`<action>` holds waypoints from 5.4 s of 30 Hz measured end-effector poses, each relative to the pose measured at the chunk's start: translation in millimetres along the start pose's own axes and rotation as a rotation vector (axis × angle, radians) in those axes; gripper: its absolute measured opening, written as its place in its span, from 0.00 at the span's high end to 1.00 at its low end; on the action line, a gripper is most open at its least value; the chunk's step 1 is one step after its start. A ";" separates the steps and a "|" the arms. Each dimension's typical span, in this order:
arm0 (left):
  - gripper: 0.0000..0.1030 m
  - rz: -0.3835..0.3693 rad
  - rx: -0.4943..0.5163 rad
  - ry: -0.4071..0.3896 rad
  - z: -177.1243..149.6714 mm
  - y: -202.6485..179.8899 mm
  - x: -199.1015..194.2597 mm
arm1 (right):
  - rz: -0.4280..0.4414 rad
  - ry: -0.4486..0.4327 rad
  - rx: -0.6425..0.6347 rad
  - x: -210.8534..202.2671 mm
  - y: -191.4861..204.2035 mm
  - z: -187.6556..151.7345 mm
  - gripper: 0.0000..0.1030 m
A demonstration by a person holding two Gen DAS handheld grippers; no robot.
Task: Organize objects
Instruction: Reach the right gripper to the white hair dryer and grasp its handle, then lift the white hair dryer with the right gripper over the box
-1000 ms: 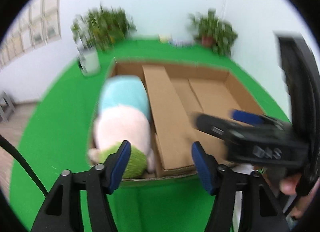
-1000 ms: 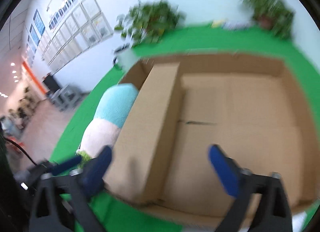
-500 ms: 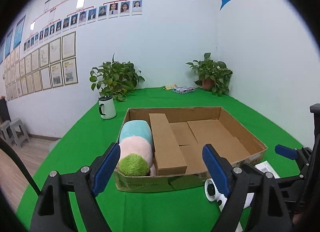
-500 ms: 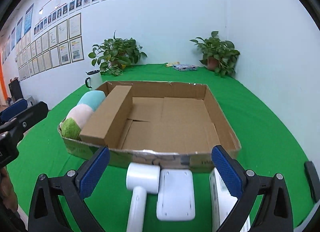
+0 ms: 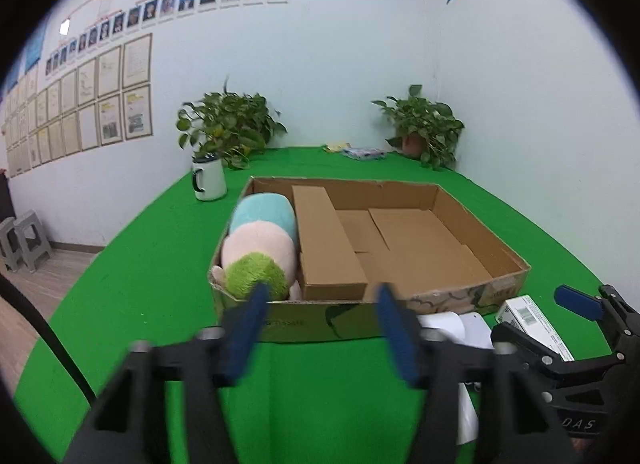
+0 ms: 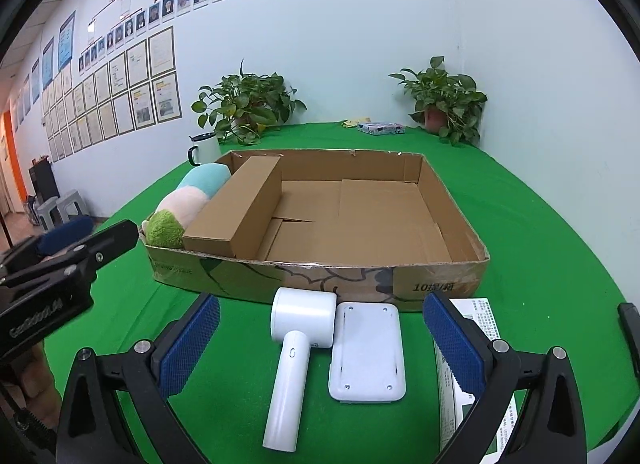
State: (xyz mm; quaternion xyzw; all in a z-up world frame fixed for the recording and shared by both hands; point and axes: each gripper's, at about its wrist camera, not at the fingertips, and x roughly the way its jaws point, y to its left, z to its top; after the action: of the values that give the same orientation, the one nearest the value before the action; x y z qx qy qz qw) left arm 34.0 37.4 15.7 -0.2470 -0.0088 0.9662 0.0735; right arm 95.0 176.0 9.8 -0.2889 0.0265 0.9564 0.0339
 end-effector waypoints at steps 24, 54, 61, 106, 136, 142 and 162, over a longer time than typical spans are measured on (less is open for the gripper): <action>0.04 -0.194 -0.109 0.258 -28.8 -0.6 57.3 | 0.173 0.180 -0.123 38.8 16.7 -52.4 0.04; 0.06 -0.506 -0.279 0.487 -50.1 21.3 81.1 | 0.307 0.388 -0.126 69.7 48.4 -91.3 0.75; 0.08 -0.569 -0.333 0.562 -69.1 13.3 78.2 | 0.314 0.409 0.007 90.8 43.9 -83.8 0.77; 0.70 -0.599 -0.219 0.458 -47.4 -39.4 49.0 | 0.155 0.207 0.013 61.9 44.8 -62.7 0.76; 0.70 -0.633 -0.134 0.200 96.1 -44.2 59.9 | 0.141 0.008 -0.013 41.8 40.7 89.1 0.76; 0.70 -0.602 -0.148 0.222 113.1 -37.6 82.1 | 0.176 0.044 -0.001 66.9 42.1 115.7 0.76; 0.70 -0.414 -0.137 0.567 83.9 -47.0 213.9 | 0.348 0.347 0.153 224.7 5.7 97.1 0.76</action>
State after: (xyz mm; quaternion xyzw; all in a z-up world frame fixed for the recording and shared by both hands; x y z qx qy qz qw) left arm -185.2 116.9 -10.0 -0.5027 -0.1026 0.8209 0.2507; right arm -145.6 188.3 -33.8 -0.4365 0.1535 0.8791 -0.1142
